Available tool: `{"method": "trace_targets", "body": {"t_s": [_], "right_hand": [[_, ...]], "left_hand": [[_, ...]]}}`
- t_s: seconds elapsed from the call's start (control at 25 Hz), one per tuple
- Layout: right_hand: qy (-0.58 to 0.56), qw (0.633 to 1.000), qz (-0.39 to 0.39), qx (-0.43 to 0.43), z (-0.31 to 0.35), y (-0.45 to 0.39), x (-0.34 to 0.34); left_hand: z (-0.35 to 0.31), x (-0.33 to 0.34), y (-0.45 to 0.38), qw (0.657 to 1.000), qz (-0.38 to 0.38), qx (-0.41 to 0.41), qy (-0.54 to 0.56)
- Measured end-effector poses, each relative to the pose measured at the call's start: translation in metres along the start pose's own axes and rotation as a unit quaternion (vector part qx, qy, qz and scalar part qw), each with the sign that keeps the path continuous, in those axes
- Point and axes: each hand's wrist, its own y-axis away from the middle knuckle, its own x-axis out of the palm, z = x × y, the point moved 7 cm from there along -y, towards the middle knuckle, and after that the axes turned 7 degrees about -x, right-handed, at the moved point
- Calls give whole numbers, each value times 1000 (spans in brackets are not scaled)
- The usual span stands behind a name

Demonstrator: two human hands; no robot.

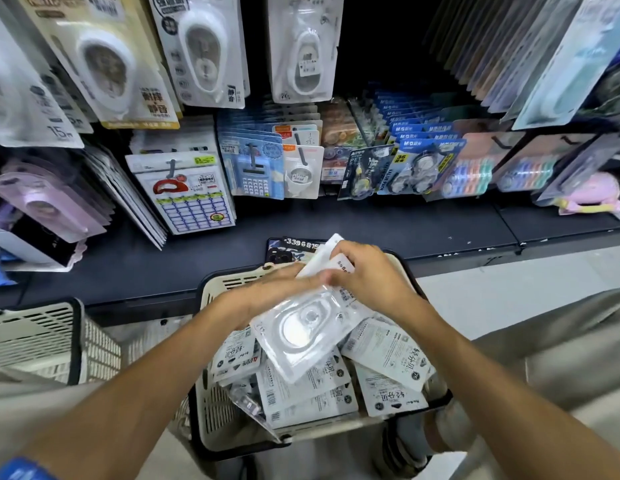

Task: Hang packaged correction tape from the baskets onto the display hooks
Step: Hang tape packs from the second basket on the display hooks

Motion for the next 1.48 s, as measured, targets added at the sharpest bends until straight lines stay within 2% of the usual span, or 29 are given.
{"method": "trace_targets", "body": {"t_s": [0.08,0.16,0.2,0.24,0.28,0.32,0.36,0.4,0.44,0.48,0.56,0.6,0.68,0.8,0.88,0.96,1.04,1.12,1.24,1.28,1.36,1.48], "right_hand": [[-78,995,-65,21,-8,3,7],[-201,964,-153,89,-28,8,-3],[-215,950,-182,133,-47,12,-10],[-146,963,-163,157,-64,15,-16],[-2,983,-73,167,-81,16,-17],[126,976,54,172,-97,22,-9],[201,945,187,175,-114,34,9],[218,909,298,193,-127,52,27],[195,885,362,217,-137,67,43],[162,876,384,242,-142,75,55],[96,887,369,259,-144,77,71],[86,895,366,242,-141,75,79],[163,899,384,136,-135,73,89],[340,838,423,-64,-127,84,109],[331,820,454,-112,-125,88,122],[264,836,470,-100,-119,88,135],[173,886,423,-73,-107,81,139],[87,936,339,-46,-93,66,128],[-25,978,205,31,-86,40,84],[-98,982,147,65,-86,31,61],[-267,958,22,106,-82,14,8],[-403,906,-108,75,-45,-11,-62]], "left_hand": [[1,12,-4,1000,18,-3,-25],[0,9,-10,1000,-11,-11,-16],[-2,3,-12,999,-39,-13,-14],[-3,-5,-15,997,-71,-13,-13],[-4,-15,-15,995,-103,-12,-10],[-5,-24,-15,991,-134,-12,-6],[-4,-32,-15,987,-160,-16,-2],[-4,-37,-15,983,-181,-19,6],[-2,-41,-15,980,-197,-23,16],[-2,-44,-15,977,-211,-23,24],[-2,-46,-17,973,-231,-17,24],[-2,-46,-18,971,-236,-16,16],[0,-46,-19,971,-239,-18,-10],[4,-46,-19,968,-245,-21,-50],[6,-47,-19,964,-256,-23,-68],[7,-50,-17,961,-267,-22,-68],[5,-54,-15,960,-271,-21,-66],[-3,-60,-7,958,-275,-10,-73],[-36,-78,18,952,-288,37,-100],[-51,-87,31,950,-293,65,-83],[-86,-107,67,939,-312,141,-20],[-133,-136,130,899,-352,257,46]]}}
